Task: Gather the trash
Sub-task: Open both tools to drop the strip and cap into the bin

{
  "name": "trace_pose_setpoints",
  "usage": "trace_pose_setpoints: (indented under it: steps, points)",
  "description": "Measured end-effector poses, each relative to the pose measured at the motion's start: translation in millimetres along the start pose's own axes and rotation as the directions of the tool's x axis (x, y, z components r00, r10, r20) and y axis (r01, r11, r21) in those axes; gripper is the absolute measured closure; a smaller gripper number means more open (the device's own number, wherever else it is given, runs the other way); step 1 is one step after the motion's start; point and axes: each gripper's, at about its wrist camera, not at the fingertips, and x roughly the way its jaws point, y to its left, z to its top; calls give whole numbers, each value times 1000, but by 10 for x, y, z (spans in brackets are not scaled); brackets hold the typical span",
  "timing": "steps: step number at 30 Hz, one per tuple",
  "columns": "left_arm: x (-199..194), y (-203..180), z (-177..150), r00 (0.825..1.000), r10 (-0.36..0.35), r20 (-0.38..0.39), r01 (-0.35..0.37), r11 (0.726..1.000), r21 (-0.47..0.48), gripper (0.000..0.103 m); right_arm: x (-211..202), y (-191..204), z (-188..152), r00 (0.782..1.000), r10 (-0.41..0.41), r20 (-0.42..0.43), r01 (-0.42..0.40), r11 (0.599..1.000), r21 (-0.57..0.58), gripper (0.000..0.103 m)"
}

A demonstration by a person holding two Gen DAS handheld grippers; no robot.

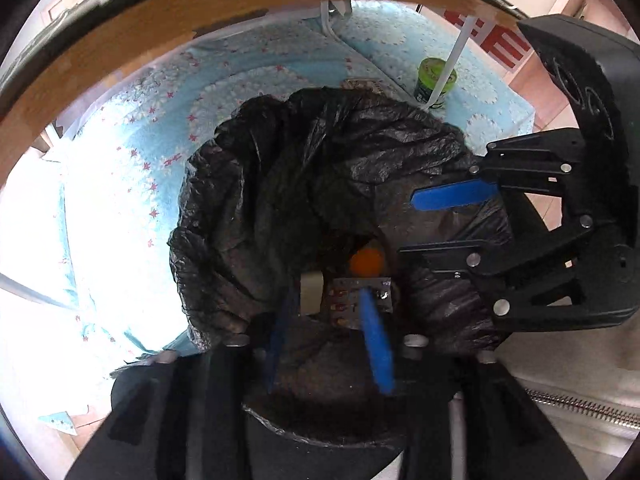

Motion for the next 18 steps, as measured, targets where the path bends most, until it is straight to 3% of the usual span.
trace_pose_setpoints:
  steps: [18]
  points:
    - [-475, -83, 15, 993, 32, 116, -34, 999, 14, 52, -421, 28, -7, 994, -33, 104, 33, 999, -4, 61]
